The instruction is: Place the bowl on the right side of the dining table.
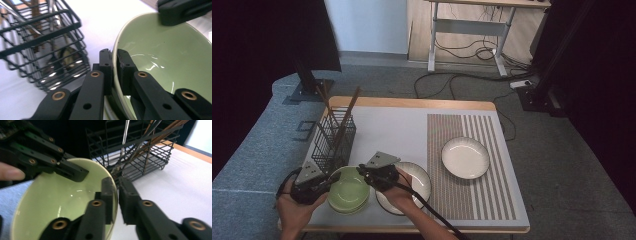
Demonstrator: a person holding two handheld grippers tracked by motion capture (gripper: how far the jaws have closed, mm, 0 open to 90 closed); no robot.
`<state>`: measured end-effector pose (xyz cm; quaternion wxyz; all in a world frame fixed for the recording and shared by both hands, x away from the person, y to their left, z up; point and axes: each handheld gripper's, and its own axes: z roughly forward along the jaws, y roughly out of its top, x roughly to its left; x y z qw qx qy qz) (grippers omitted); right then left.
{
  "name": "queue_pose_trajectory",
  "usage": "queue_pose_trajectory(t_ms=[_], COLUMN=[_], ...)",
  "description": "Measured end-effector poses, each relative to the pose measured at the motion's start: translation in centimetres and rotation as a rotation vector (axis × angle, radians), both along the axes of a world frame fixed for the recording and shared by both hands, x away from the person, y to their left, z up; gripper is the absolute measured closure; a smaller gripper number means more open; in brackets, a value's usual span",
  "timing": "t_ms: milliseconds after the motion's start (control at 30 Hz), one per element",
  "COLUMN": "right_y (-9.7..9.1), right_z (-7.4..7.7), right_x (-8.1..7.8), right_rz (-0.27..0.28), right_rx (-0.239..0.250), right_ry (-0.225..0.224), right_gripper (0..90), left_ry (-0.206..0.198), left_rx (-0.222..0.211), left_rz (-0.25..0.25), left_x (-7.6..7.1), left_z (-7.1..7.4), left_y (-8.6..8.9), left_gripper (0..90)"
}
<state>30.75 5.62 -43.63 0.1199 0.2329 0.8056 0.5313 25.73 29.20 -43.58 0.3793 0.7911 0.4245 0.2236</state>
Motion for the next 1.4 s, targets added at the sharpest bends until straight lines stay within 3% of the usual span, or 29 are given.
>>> queue_pose_trajectory(t_ms=[233,433,567,767,933,1100,1167,1300,1400], right_y=[0.0,0.5,0.8,0.9,0.6,0.2,-0.1,-0.5,-0.9], right_z=[-0.2,-0.7,-0.7,-0.6,-0.2,0.1,0.3,0.3,0.4], right_x=[0.1,0.3,0.3,0.4,0.4,0.3,0.3,0.5,0.6], right_rz=[0.018,0.023,0.025,-0.043,-0.076,-0.078,-0.089,-0.102,-0.098], right_rx=[-0.010,-0.032,-0.044,-0.097,-0.077,-0.088,-0.101,-0.087,-0.070], right_ry=[0.033,0.062,0.076,0.095,0.104,0.086,0.060,0.059,0.062], right_gripper=[63.2,60.8,68.5,82.2,84.4,84.4,84.3,84.3,84.3], left_ry=[-0.033,-0.084,-0.108,-0.127,-0.123,-0.092,-0.093,-0.089,-0.087], left_rx=[-0.013,-0.065,-0.045,-0.039,-0.095,-0.196,-0.234,-0.236,-0.263], left_rz=[0.018,0.018,0.024,0.015,-0.002,-0.040,-0.048,-0.026,-0.030], left_x=[-0.2,-0.9,-1.2,-1.4,-1.3,-0.9,-1.0,-1.0,-1.0], left_z=[0.3,1.2,1.4,1.6,1.5,1.3,1.6,1.7,1.8], left_y=[0.0,0.1,-0.2,-0.9,-0.8,-0.3,-0.1,0.2,0.3], left_gripper=[83.7,83.6,83.5,81.5,79.7,75.5,69.6,61.9,54.6])
